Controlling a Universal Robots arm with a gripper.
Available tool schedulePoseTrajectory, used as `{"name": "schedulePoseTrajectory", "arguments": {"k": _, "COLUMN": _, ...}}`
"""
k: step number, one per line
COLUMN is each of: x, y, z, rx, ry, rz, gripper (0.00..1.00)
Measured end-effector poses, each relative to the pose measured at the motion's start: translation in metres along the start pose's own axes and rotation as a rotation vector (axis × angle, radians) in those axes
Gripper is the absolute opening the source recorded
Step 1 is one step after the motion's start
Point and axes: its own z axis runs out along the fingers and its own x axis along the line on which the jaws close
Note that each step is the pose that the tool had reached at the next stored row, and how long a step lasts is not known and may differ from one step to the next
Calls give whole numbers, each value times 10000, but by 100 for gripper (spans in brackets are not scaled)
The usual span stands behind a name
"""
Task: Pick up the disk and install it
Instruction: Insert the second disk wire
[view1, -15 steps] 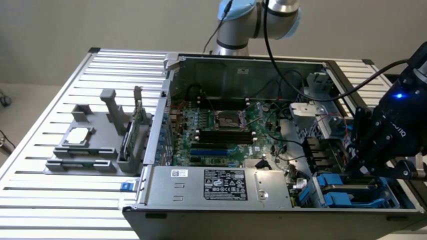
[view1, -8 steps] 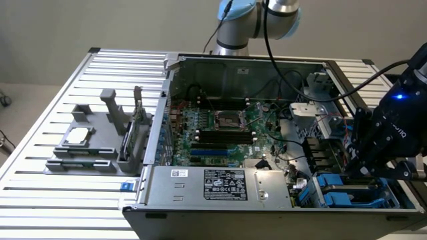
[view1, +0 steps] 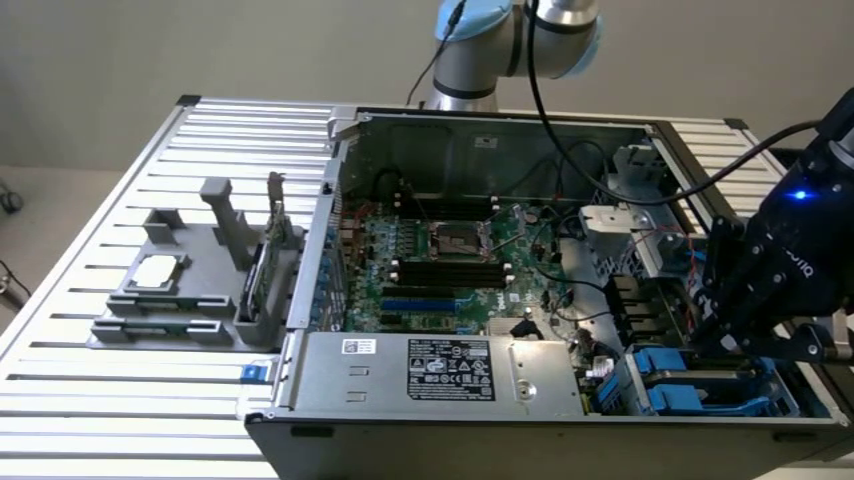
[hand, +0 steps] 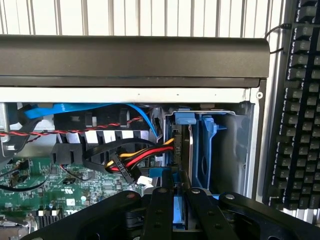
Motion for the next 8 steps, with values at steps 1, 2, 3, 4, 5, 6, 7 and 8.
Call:
{"name": "schedulePoseTrajectory", "arguments": {"k": 1, "x": -1, "y": 0, "z": 0, "rx": 0, "ry": 2, "rz": 0, "gripper": 16}}
{"name": "schedulePoseTrajectory", "arguments": {"k": 2, "x": -3, "y": 0, "z": 0, "rx": 0, "ry": 3, "rz": 0, "gripper": 16}}
{"name": "schedulePoseTrajectory", "arguments": {"k": 3, "x": -4, "y": 0, "z": 0, "rx": 0, "ry": 4, "rz": 0, "gripper": 16}}
{"name": "schedulePoseTrajectory", "arguments": {"k": 4, "x": -5, "y": 0, "z": 0, "rx": 0, "ry": 4, "rz": 0, "gripper": 16}}
{"name": "schedulePoseTrajectory", "arguments": {"k": 5, "x": -6, "y": 1, "z": 1, "rx": 0, "ry": 5, "rz": 0, "gripper": 16}}
{"name": "schedulePoseTrajectory", "arguments": {"k": 6, "x": -7, "y": 1, "z": 1, "rx": 0, "ry": 6, "rz": -1, "gripper": 16}}
{"name": "schedulePoseTrajectory", "arguments": {"k": 7, "x": -7, "y": 1, "z": 1, "rx": 0, "ry": 5, "rz": -1, "gripper": 16}}
{"name": "schedulePoseTrajectory", "arguments": {"k": 8, "x": -8, "y": 1, "z": 0, "rx": 0, "ry": 5, "rz": -1, "gripper": 16}}
